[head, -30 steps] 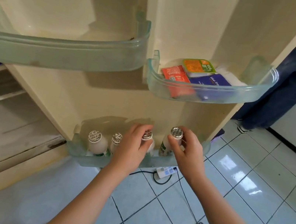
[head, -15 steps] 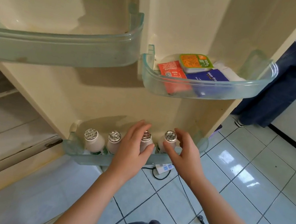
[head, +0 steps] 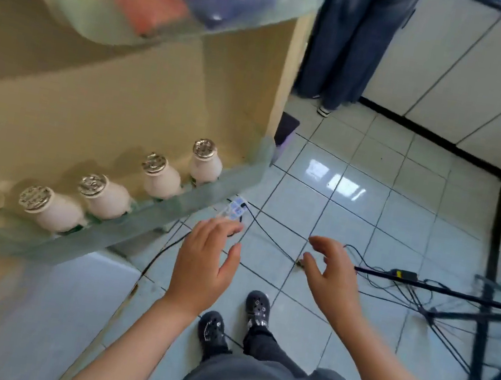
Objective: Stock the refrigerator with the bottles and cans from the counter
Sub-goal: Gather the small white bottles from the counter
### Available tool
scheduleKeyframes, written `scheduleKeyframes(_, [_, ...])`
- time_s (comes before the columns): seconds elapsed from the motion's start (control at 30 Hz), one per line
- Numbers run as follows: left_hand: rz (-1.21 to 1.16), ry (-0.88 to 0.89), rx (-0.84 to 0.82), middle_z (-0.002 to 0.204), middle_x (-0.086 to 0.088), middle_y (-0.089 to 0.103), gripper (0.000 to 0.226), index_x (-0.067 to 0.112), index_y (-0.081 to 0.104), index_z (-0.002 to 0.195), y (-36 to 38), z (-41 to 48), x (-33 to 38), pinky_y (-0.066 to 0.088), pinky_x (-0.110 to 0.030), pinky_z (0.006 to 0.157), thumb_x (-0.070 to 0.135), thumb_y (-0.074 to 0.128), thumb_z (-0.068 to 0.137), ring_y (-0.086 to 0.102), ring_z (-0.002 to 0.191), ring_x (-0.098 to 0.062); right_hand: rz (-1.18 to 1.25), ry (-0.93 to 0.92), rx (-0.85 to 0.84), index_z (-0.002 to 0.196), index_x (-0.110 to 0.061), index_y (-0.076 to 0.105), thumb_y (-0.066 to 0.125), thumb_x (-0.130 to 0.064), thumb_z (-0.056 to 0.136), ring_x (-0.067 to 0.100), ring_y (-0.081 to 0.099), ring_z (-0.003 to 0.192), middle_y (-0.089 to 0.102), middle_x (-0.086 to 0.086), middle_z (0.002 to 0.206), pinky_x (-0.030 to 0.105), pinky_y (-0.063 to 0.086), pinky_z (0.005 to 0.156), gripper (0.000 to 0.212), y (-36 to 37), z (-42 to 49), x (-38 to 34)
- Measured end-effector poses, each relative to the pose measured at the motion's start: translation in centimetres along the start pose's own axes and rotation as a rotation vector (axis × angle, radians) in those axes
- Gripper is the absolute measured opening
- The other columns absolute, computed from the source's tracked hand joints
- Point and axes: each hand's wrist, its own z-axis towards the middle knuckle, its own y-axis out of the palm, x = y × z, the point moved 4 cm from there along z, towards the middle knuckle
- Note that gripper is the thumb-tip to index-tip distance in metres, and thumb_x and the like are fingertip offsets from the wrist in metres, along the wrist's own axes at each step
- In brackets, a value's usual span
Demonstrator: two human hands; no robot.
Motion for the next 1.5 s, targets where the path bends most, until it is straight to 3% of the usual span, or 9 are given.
scheduleKeyframes(0.2, [-0.141,-0.527,-0.696,0.107,-0.001,0.065,0.018,0.015,0.061,0.11,10.9,-5.6,-4.0,0.047,-0.027,0.083,0.018,0.058,0.092,0.058,0.089,-0.012,-0.091,0.516,-0.053,0.116,-0.015,0.058,0.057,-0.02,0.091,0.016,0.059,0.105,0.061,0.0,0.117,0.036,0.046,0.093,0.025,-2.1,-10.0,13.1])
scheduleKeyframes(0.33, [0.022,-0.617,-1.015,0.113,-0.004,0.064,0.021,0.012,0.061,0.112,14.8,-10.9,-4.5,0.041,-0.022,0.082,0.022,0.054,0.094,0.058,0.098,-0.017,-0.052,0.828,-0.049,0.115,-0.011,0.061,0.057,-0.021,0.09,0.021,0.061,0.103,0.064,0.006,0.116,0.031,0.046,0.09,0.027,-3.8,-19.1,20.5])
scheduleKeyframes(0.57, [0.142,-0.679,-1.135,0.102,-0.018,0.067,0.016,0.013,0.057,0.085,19.1,-17.8,0.4,0.046,-0.04,0.091,0.024,0.051,0.094,0.061,0.103,-0.033,0.01,1.077,-0.168,0.115,-0.014,0.061,0.052,-0.023,0.092,0.021,0.057,0.111,0.064,0.006,0.119,0.024,0.04,0.087,0.027,-5.4,-34.3,29.5])
scheduleKeyframes(0.77, [0.236,-0.551,-1.235,0.062,-0.003,0.047,0.028,0.015,0.045,0.064,26.4,-26.4,9.3,0.03,-0.03,0.06,0.016,0.048,0.092,0.044,0.064,-0.018,0.054,1.099,-0.167,0.115,-0.019,0.06,0.05,-0.028,0.092,0.016,0.057,0.106,0.064,-0.002,0.116,0.022,0.04,0.083,0.026,-11.1,-45.1,36.9])
scheduleKeyframes(0.87, [0.243,-0.443,-1.361,0.069,-0.004,0.054,0.029,0.016,0.051,0.064,30.9,-31.7,15.4,0.032,-0.029,0.066,0.021,0.049,0.093,0.05,0.072,-0.02,0.097,1.177,-0.077,0.109,-0.018,0.061,0.049,-0.026,0.092,0.017,0.058,0.103,0.065,-0.001,0.109,0.024,0.042,0.083,0.022,-14.3,-51.8,40.1])
scheduleKeyframes(1.07, [0.389,-0.091,-1.549,0.12,0.002,0.062,0.03,0.024,0.06,0.118,37.5,-38.1,28.4,0.04,-0.026,0.092,0.037,0.048,0.094,0.056,0.114,-0.019,0.318,1.388,0.124,0.081,-0.016,0.059,0.048,-0.02,0.092,0.02,0.06,0.083,0.064,0.001,0.082,0.033,0.048,0.079,0.017,-17.3,-64.6,44.3])
scheduleKeyframes(1.27, [0.429,-0.025,-1.669,0.099,-0.009,0.068,0.018,0.015,0.062,0.089,45.1,-40.1,36.6,0.047,-0.033,0.088,0.032,0.056,0.087,0.063,0.098,-0.026,0.562,1.582,0.38,0.104,-0.001,0.064,0.045,-0.018,0.095,0.023,0.062,0.083,0.069,0.016,0.097,0.034,0.047,0.076,0.027,-16.2,-71.5,46.5])
scheduleKeyframes(1.33, [0.5,0.08,-1.707,0.092,-0.009,0.065,0.016,0.013,0.06,0.084,48.4,-41.5,39.2,0.047,-0.034,0.087,0.025,0.052,0.091,0.061,0.09,-0.023,0.654,1.612,0.43,0.104,-0.01,0.064,0.046,-0.021,0.096,0.02,0.064,0.088,0.069,0.007,0.099,0.033,0.049,0.08,0.022,-15.9,-72.8,47.2])
scheduleKeyframes(1.5, [0.594,0.351,-1.805,0.102,-0.011,0.066,0.023,0.008,0.064,0.099,57.5,-46.5,47.7,0.046,-0.03,0.086,0.026,0.05,0.094,0.061,0.102,-0.028,0.803,1.695,0.563,0.101,-0.007,0.064,0.051,-0.018,0.095,0.018,0.06,0.095,0.065,0.007,0.105,0.028,0.047,0.086,0.019,-17.1,-76.3,50.8])
